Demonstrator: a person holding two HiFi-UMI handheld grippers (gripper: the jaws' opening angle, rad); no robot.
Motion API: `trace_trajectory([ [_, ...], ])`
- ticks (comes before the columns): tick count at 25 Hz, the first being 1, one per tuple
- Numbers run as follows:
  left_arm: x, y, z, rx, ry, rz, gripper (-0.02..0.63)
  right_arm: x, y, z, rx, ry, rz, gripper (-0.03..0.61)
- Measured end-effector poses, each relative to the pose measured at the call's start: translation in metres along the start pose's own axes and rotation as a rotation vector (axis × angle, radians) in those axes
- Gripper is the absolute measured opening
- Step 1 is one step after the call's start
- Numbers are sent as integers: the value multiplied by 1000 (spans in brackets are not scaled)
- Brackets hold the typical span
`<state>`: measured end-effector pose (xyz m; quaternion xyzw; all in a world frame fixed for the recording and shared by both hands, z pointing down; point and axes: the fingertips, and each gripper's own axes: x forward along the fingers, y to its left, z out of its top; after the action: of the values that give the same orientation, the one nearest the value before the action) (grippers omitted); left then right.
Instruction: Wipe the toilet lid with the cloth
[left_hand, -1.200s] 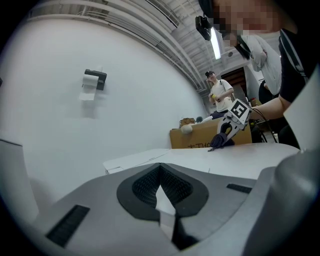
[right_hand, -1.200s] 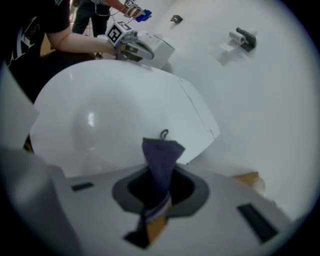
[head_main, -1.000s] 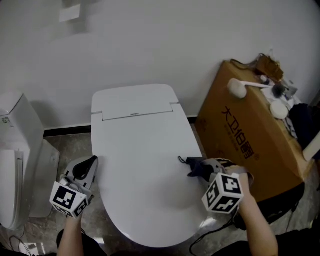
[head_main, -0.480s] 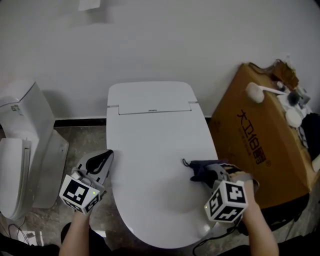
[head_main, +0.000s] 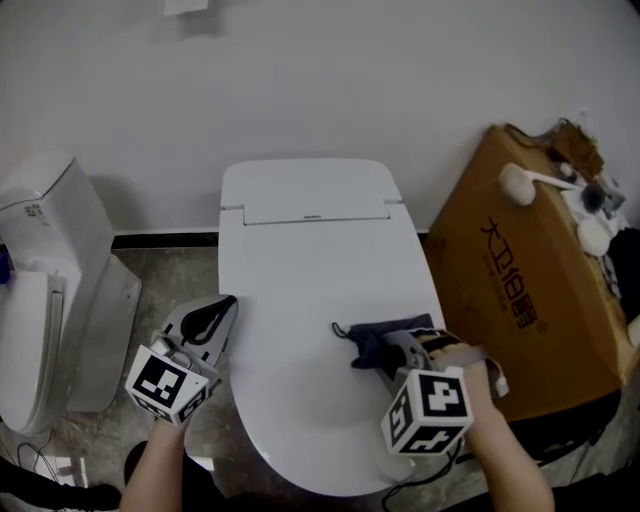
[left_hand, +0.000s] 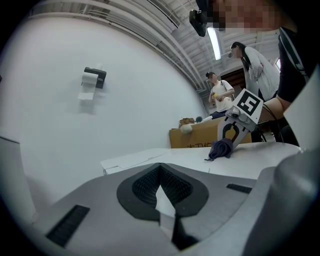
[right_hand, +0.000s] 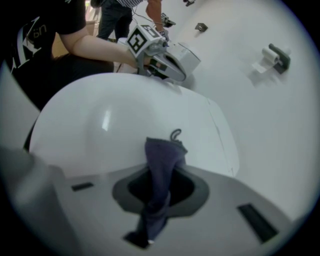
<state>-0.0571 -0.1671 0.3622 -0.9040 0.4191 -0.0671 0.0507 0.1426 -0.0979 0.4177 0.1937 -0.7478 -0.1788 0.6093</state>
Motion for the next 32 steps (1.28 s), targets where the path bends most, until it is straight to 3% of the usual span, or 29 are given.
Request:
trace_trajectory([
  [32,2,8,-1,-17,-24,15,15,21,12,109,-217,-46,-9,63],
])
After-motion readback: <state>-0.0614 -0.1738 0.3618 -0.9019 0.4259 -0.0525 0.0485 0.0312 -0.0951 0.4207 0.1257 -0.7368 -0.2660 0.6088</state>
